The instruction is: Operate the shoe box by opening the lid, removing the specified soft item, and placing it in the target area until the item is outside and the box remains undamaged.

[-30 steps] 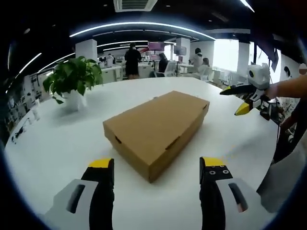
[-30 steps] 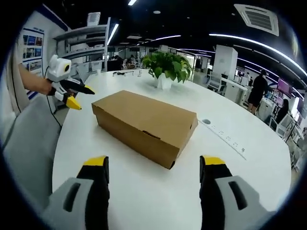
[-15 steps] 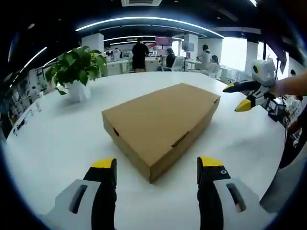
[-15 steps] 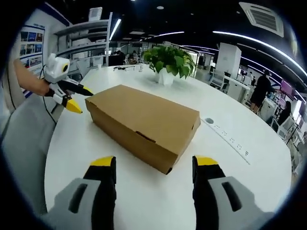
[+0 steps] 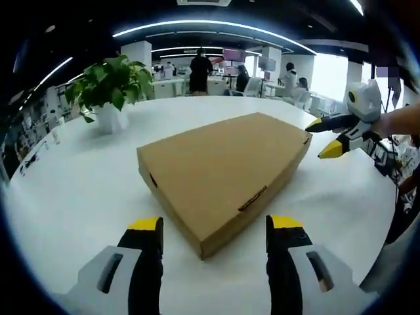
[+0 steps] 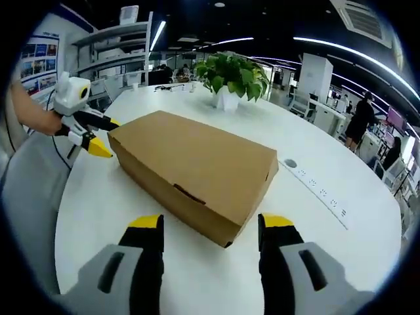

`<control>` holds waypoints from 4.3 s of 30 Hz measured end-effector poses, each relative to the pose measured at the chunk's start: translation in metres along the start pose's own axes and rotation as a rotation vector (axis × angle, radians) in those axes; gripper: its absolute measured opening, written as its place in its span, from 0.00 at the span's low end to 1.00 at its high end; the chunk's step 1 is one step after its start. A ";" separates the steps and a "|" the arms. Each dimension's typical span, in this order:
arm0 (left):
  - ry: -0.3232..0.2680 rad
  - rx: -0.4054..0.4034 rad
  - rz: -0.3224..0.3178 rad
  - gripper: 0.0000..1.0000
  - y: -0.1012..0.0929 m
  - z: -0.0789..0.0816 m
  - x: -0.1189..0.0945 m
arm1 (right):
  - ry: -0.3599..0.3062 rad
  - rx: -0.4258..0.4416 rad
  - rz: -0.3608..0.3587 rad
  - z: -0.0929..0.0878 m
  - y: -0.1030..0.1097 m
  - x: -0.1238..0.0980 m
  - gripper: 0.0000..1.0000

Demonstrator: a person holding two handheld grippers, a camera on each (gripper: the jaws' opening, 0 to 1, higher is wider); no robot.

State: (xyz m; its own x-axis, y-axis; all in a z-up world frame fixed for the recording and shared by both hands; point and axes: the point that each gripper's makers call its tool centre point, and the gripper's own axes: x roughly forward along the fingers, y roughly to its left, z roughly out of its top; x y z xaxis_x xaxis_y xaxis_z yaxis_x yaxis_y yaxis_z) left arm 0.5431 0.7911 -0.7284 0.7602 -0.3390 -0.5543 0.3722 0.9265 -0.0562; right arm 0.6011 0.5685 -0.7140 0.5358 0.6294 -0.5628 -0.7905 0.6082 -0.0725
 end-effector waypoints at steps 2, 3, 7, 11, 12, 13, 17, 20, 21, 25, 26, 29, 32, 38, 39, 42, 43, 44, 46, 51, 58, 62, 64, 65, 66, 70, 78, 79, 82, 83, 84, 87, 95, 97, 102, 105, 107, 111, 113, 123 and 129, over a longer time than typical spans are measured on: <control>-0.002 -0.009 0.008 0.63 0.001 0.001 0.002 | 0.000 0.006 0.005 0.002 0.000 0.005 0.53; -0.002 -0.017 0.012 0.63 0.001 0.002 0.003 | -0.001 0.008 0.005 0.002 -0.001 0.006 0.53; -0.013 -0.047 0.010 0.60 0.000 0.003 0.005 | 0.002 0.020 0.003 0.002 -0.002 0.013 0.52; -0.015 -0.055 0.017 0.61 0.001 0.003 0.008 | 0.010 0.022 -0.001 0.001 -0.005 0.017 0.50; -0.015 -0.055 0.017 0.61 0.001 0.003 0.008 | 0.009 0.024 -0.004 0.001 -0.006 0.018 0.49; -0.015 -0.054 0.017 0.61 0.001 0.003 0.008 | 0.003 0.035 -0.013 0.001 -0.009 0.019 0.48; -0.024 -0.050 0.014 0.59 0.001 0.003 0.009 | 0.005 0.058 -0.004 0.000 -0.007 0.019 0.48; -0.023 -0.049 0.010 0.59 0.000 0.003 0.009 | 0.005 0.067 -0.006 -0.001 -0.007 0.019 0.48; -0.022 -0.047 0.007 0.58 0.000 0.003 0.008 | 0.008 0.083 -0.007 -0.001 -0.006 0.019 0.47; -0.016 -0.042 0.002 0.56 0.000 0.003 0.007 | 0.002 0.087 -0.012 -0.002 -0.006 0.018 0.47; -0.016 -0.042 0.001 0.56 0.000 0.003 0.007 | 0.003 0.089 -0.014 -0.002 -0.006 0.018 0.47; -0.015 -0.042 -0.003 0.56 0.001 0.003 0.006 | 0.005 0.094 -0.017 -0.002 -0.005 0.018 0.47; -0.012 -0.038 -0.010 0.56 0.001 0.002 0.006 | 0.006 0.095 -0.020 -0.002 -0.003 0.017 0.47; -0.008 -0.032 -0.022 0.55 0.002 0.002 0.005 | 0.001 0.108 -0.035 -0.003 0.002 0.014 0.47; -0.006 -0.030 -0.025 0.55 0.003 0.002 0.004 | 0.000 0.110 -0.037 -0.003 0.002 0.014 0.47; -0.004 -0.026 -0.031 0.55 0.003 0.001 0.003 | 0.001 0.117 -0.045 -0.004 0.005 0.013 0.46; -0.002 -0.025 -0.033 0.55 0.004 0.001 0.003 | 0.002 0.120 -0.047 -0.004 0.006 0.012 0.46; -0.001 -0.023 -0.036 0.55 0.004 0.001 0.003 | 0.003 0.123 -0.049 -0.004 0.007 0.012 0.46; 0.000 -0.019 -0.042 0.55 0.005 0.000 0.002 | 0.004 0.132 -0.052 -0.005 0.009 0.011 0.46; 0.005 -0.007 -0.062 0.55 0.007 0.000 0.001 | 0.005 0.156 -0.060 -0.006 0.015 0.007 0.45; 0.014 0.011 -0.092 0.55 0.010 -0.002 -0.003 | -0.002 0.181 -0.083 -0.007 0.025 0.002 0.45; 0.021 0.026 -0.116 0.55 0.013 -0.003 -0.005 | -0.007 0.195 -0.098 -0.009 0.031 0.000 0.45; 0.023 0.033 -0.126 0.55 0.014 -0.004 -0.005 | -0.009 0.203 -0.104 -0.009 0.034 -0.002 0.44; 0.024 0.036 -0.134 0.55 0.014 -0.004 -0.006 | -0.013 0.210 -0.108 -0.010 0.036 -0.003 0.44; 0.025 0.042 -0.142 0.55 0.015 -0.005 -0.006 | -0.015 0.217 -0.111 -0.010 0.037 -0.004 0.44; 0.030 0.058 -0.167 0.55 0.017 -0.005 -0.007 | -0.020 0.232 -0.123 -0.011 0.045 -0.008 0.43; 0.051 0.097 -0.223 0.55 0.024 -0.007 -0.009 | -0.014 0.241 -0.145 -0.015 0.061 -0.014 0.40; 0.053 0.101 -0.229 0.55 0.025 -0.007 -0.009 | -0.011 0.240 -0.146 -0.015 0.063 -0.015 0.40; 0.058 0.113 -0.247 0.55 0.027 -0.008 -0.010 | -0.001 0.247 -0.149 -0.016 0.069 -0.017 0.39; 0.060 0.119 -0.255 0.55 0.028 -0.008 -0.011 | -0.001 0.247 -0.150 -0.016 0.070 -0.017 0.38; 0.061 0.124 -0.263 0.55 0.028 -0.009 -0.012 | 0.000 0.245 -0.153 -0.017 0.073 -0.018 0.38; 0.066 0.137 -0.280 0.55 0.030 -0.010 -0.014 | -0.002 0.246 -0.157 -0.017 0.079 -0.021 0.37; 0.084 0.169 -0.321 0.55 0.037 -0.012 -0.018 | 0.001 0.243 -0.160 -0.018 0.098 -0.024 0.36; 0.088 0.177 -0.329 0.55 0.038 -0.012 -0.019 | 0.001 0.244 -0.162 -0.018 0.101 -0.024 0.36; 0.100 0.194 -0.345 0.55 0.041 -0.014 -0.022 | -0.005 0.257 -0.169 -0.018 0.110 -0.025 0.35; 0.107 0.202 -0.355 0.55 0.045 -0.015 -0.024 | -0.004 0.261 -0.172 -0.018 0.116 -0.025 0.34; 0.111 0.205 -0.361 0.55 0.047 -0.016 -0.025 | -0.005 0.262 -0.174 -0.017 0.120 -0.025 0.34; 0.118 0.212 -0.373 0.55 0.051 -0.019 -0.028 | -0.008 0.261 -0.174 -0.017 0.127 -0.026 0.34; 0.122 0.215 -0.377 0.55 0.052 -0.019 -0.029 | -0.008 0.261 -0.174 -0.016 0.131 -0.026 0.34; 0.137 0.233 -0.399 0.55 0.057 -0.025 -0.038 | -0.009 0.259 -0.179 -0.015 0.149 -0.027 0.34; 0.142 0.233 -0.399 0.55 0.058 -0.028 -0.045 | -0.012 0.262 -0.182 -0.015 0.155 -0.027 0.34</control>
State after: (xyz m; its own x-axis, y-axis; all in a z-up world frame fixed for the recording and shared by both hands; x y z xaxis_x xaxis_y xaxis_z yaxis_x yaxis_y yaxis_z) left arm 0.5158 0.8651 -0.7305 0.4601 -0.6196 -0.6359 0.7414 0.6622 -0.1088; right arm 0.4597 0.6387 -0.7225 0.6664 0.5036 -0.5499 -0.5787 0.8143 0.0444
